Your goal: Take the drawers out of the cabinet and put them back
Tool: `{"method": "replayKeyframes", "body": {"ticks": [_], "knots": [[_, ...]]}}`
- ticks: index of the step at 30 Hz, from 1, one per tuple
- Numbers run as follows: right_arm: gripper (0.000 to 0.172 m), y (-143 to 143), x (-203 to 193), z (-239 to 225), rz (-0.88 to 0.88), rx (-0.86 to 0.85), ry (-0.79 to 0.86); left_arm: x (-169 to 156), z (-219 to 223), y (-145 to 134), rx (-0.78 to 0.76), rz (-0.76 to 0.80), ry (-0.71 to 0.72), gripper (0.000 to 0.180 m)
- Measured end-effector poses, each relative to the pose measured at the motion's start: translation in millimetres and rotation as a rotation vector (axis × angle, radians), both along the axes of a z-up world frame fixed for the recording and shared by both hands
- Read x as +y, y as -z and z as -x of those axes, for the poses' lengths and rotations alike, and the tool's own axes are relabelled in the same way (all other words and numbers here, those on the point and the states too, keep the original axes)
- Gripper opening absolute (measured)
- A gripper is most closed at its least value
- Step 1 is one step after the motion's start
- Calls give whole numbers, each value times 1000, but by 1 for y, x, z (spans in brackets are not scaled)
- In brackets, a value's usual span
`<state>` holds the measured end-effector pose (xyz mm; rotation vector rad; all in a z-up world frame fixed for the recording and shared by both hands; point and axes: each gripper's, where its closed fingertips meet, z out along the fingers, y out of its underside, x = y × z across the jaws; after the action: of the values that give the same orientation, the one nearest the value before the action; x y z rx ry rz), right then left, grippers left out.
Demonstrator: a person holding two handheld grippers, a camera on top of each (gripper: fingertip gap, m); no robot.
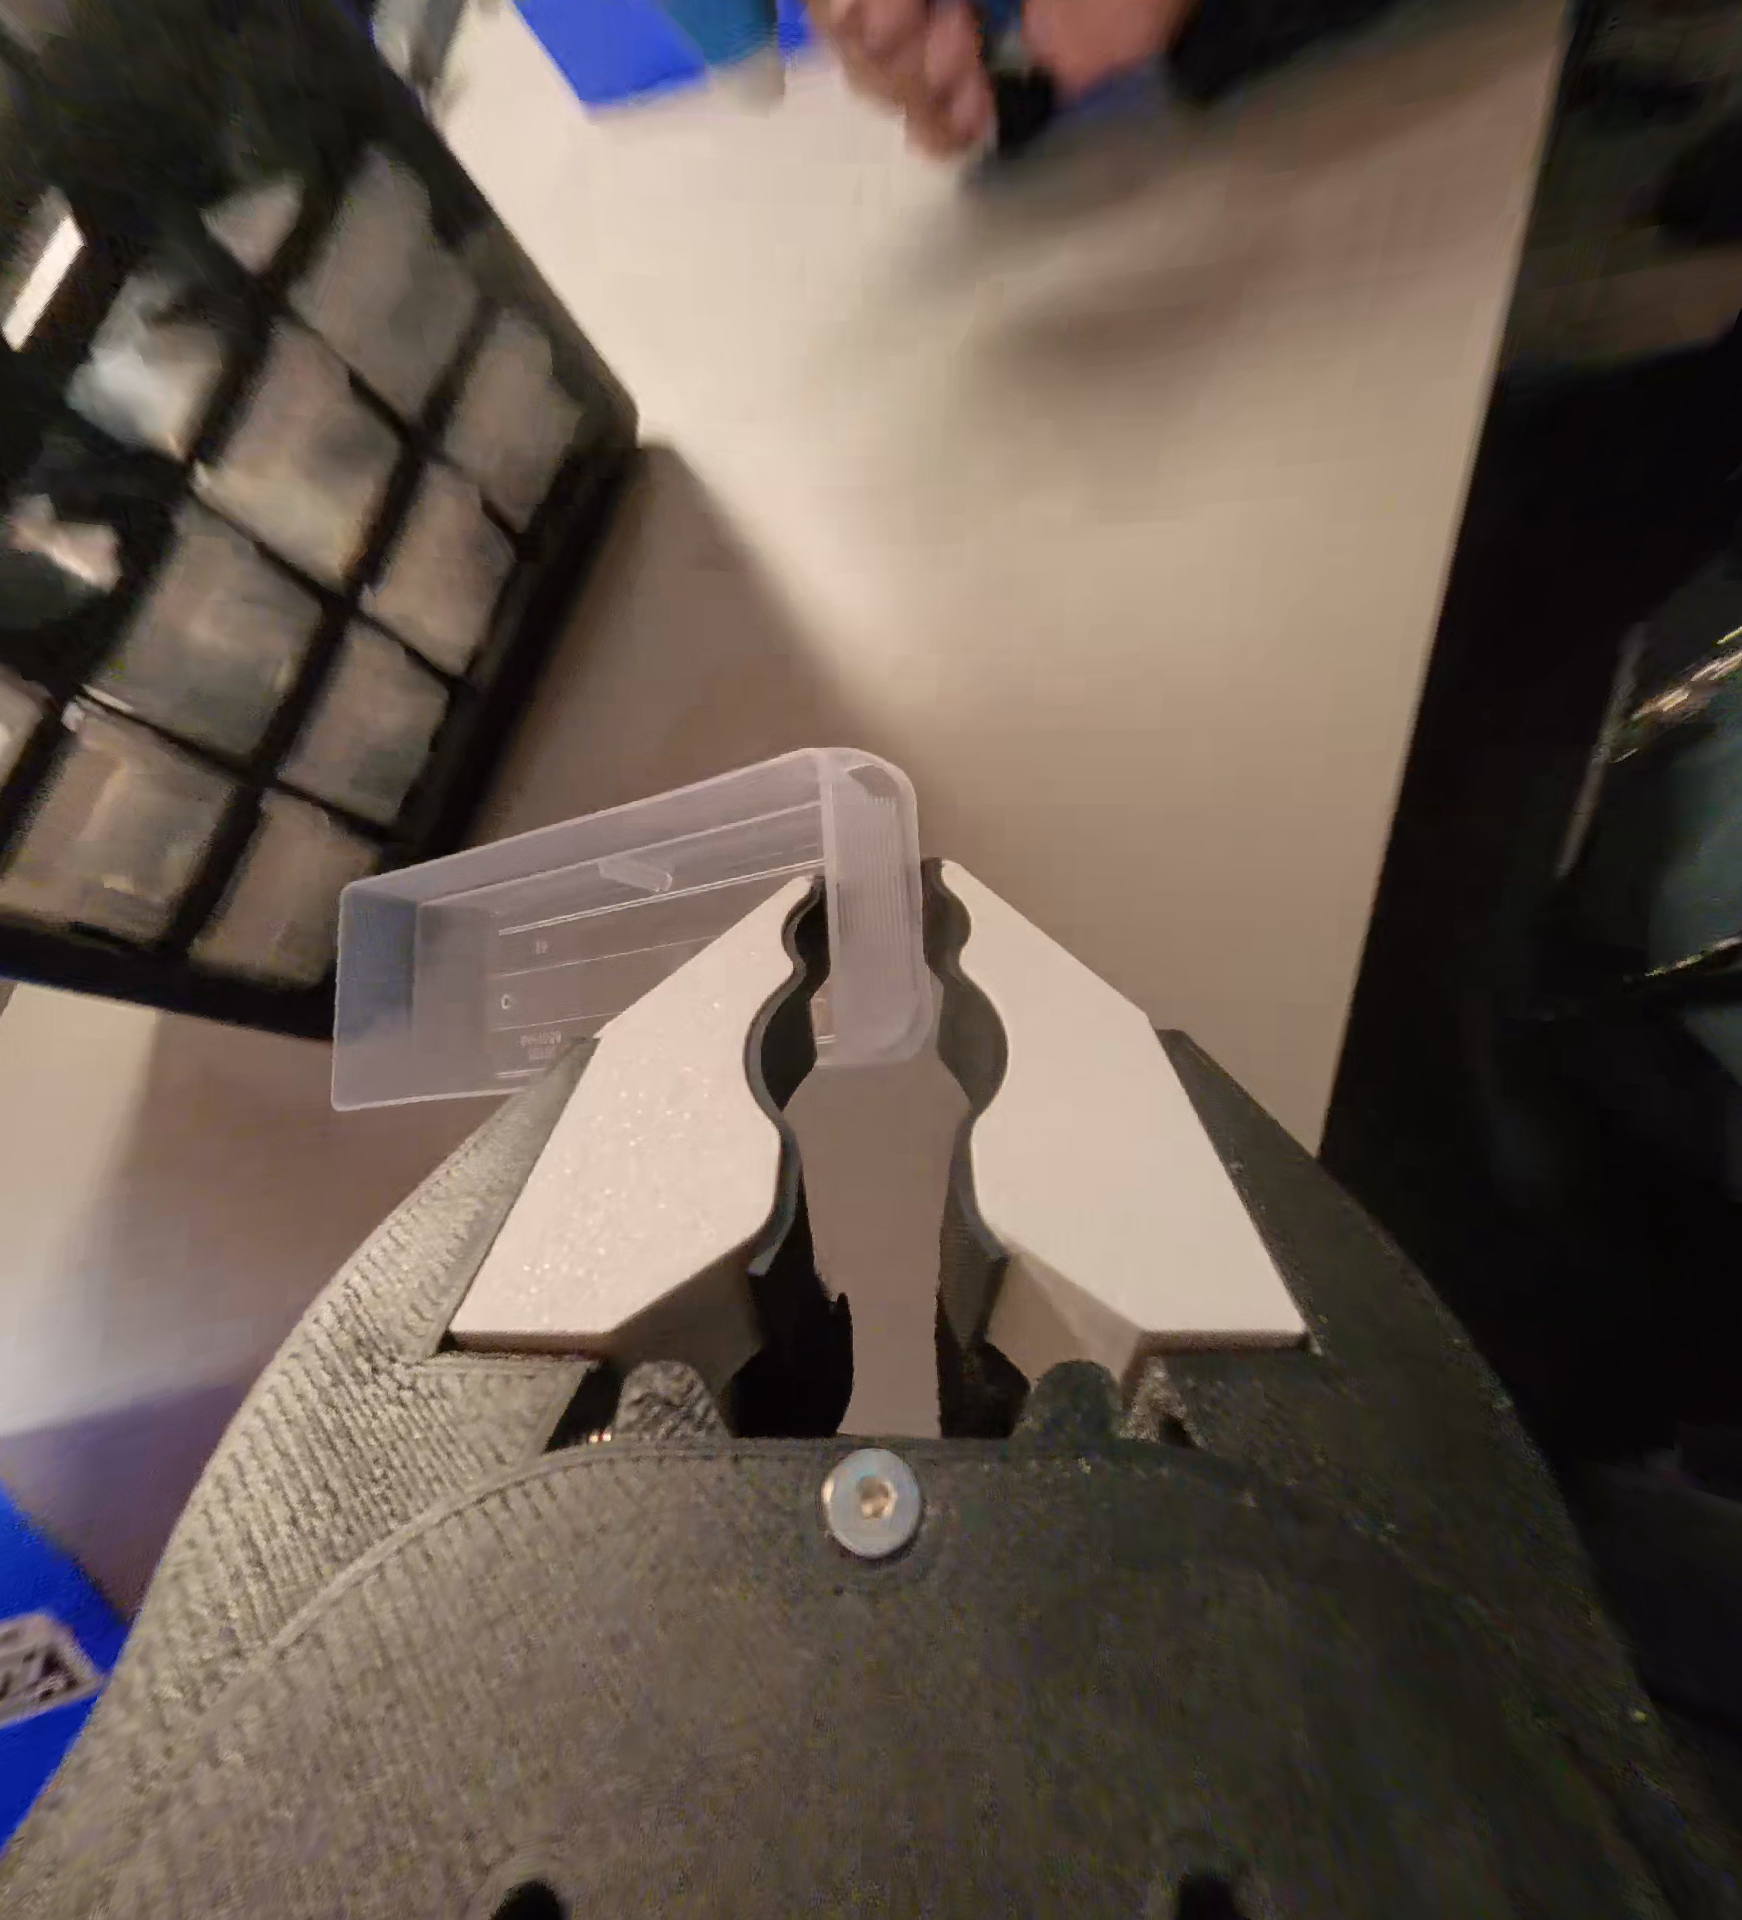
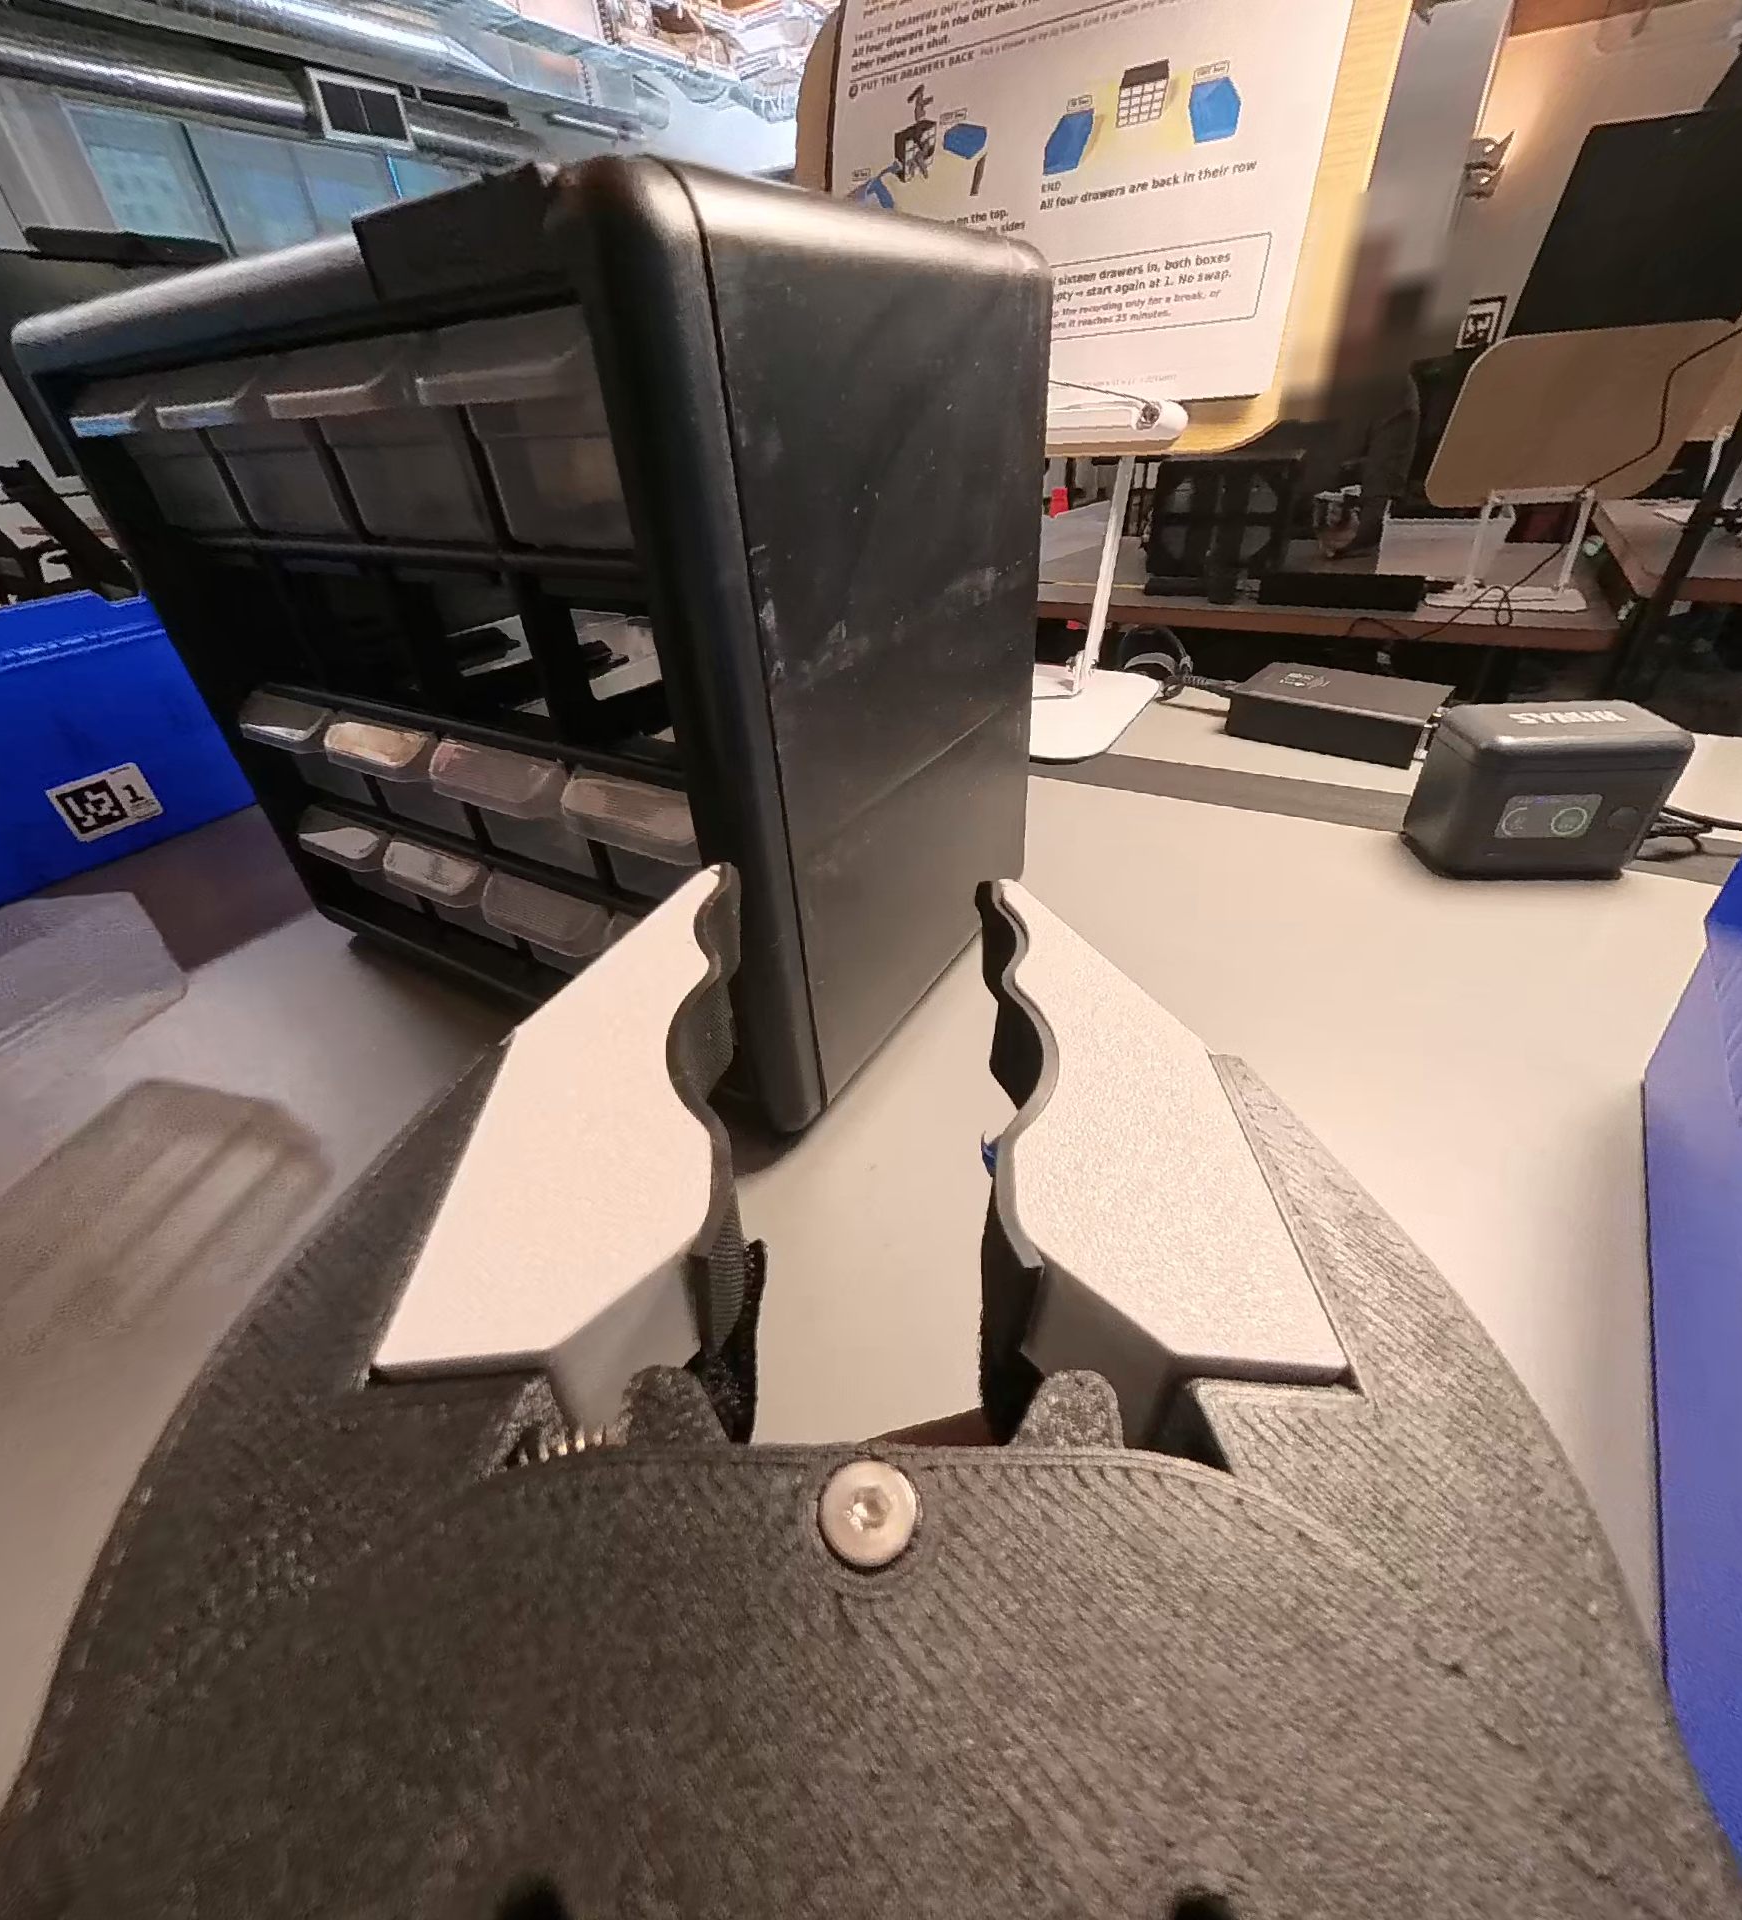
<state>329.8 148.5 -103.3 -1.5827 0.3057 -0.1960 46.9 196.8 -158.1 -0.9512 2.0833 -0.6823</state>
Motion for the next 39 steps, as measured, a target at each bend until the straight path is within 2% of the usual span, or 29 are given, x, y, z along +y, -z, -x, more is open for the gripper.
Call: {"method": "replayKeyframes", "body": {"ticks": [4, 8, 14, 16, 21, 26, 39], "knots": [[47, -15, -1, 2, -45, 33, -33, -11, 8, -46, -100, 152, 117, 16], [47, -59, -2, 11, -99, 21, -92, -21, 6, -82, -129, 250, 233, 16], [48, -125, 16, 15, -28, -5, -158, -39, -26, -106, -69, 276, 382, 16], [48, -136, 31, 10, 37, 29, -188, -46, -39, -110, -50, 279, 439, 16], [58, -140, 72, -16, 155, 216, -243, -58, -74, -116, -14, 228, 511, 17], [70, -130, 96, -41, 225, 267, -186, -71, -97, -119, 37, 223, 552, 17], [72, -113, 113, -48, 229, 353, -283, -72, -133, -130, 221, 305, 538, 17]]}}
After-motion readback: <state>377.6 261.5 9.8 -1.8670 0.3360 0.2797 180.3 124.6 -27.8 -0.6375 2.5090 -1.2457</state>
